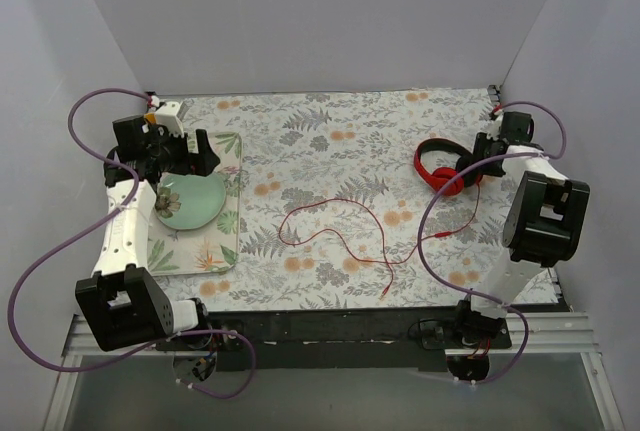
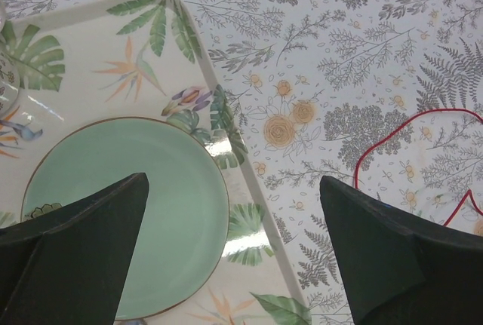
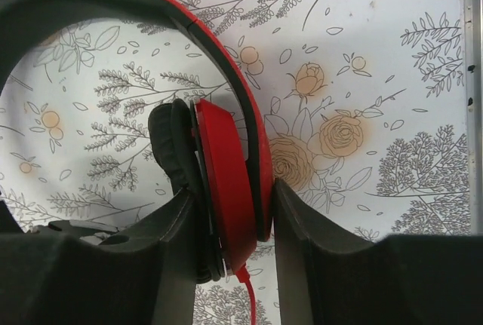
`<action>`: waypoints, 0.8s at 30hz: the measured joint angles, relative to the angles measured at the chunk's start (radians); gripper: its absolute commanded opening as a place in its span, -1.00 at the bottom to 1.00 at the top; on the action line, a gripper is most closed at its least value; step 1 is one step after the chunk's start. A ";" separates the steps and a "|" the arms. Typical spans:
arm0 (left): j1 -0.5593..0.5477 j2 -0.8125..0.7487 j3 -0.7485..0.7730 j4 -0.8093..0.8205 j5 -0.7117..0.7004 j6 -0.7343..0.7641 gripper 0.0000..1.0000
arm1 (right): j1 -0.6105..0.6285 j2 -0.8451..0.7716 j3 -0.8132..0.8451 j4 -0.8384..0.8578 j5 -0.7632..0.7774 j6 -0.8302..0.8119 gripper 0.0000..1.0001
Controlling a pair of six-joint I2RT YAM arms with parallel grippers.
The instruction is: Wrap the headphones
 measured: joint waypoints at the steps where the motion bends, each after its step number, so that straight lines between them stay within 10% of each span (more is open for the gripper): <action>1: 0.000 0.000 0.002 -0.006 0.002 0.001 0.95 | 0.001 0.004 0.006 -0.004 0.000 -0.008 -0.46; 6: -0.005 0.000 0.027 -0.045 0.013 0.008 0.87 | 0.047 0.002 0.008 -0.002 0.026 -0.073 -0.97; 24: -0.196 -0.020 0.188 -0.191 -0.069 -0.055 0.80 | 1.041 -0.202 0.152 0.120 0.235 -0.158 -0.97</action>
